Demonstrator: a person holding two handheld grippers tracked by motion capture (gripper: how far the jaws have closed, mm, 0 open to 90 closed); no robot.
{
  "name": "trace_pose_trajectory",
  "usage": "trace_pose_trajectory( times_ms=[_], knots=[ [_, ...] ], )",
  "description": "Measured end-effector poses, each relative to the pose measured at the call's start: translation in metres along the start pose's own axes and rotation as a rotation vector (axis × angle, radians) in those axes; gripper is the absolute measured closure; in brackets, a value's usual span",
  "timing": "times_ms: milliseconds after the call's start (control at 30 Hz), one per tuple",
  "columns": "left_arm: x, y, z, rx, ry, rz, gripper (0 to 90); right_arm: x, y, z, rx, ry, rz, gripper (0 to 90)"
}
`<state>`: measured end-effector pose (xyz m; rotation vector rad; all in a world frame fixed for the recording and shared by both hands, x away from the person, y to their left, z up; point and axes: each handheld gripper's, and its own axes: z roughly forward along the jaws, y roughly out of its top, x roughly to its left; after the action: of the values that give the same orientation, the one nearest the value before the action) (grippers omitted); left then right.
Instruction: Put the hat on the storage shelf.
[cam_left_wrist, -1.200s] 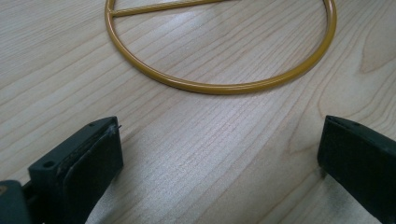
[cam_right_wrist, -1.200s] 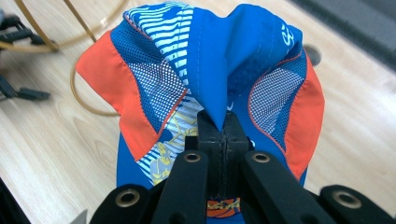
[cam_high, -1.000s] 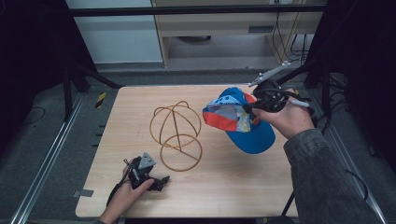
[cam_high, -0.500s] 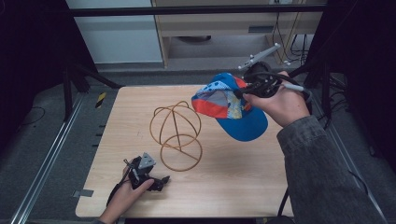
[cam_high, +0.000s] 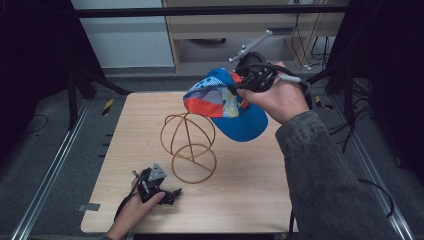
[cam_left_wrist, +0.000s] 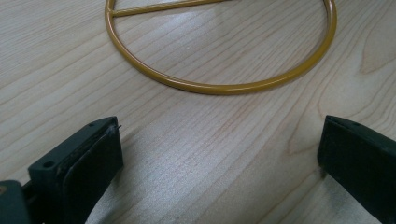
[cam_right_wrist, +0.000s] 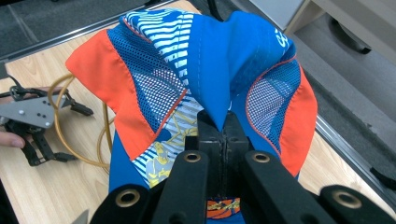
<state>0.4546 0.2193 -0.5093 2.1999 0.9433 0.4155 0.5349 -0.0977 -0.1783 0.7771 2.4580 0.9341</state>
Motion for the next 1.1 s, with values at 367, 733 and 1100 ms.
trace_pose_trajectory(
  times_ms=[367,733,1100],
  knots=[
    [-0.002,0.0,0.0,0.001,0.001,-0.002,0.0,0.012,0.031,0.007,-0.018,0.029,-0.017,89.9],
    [-0.003,0.0,0.0,0.002,0.005,-0.004,0.0,0.034,0.053,0.011,0.0,0.04,-0.066,89.9],
    [-0.003,0.001,0.0,0.005,0.005,-0.007,0.0,0.054,0.065,0.047,0.043,0.09,-0.107,89.8]
  ],
)
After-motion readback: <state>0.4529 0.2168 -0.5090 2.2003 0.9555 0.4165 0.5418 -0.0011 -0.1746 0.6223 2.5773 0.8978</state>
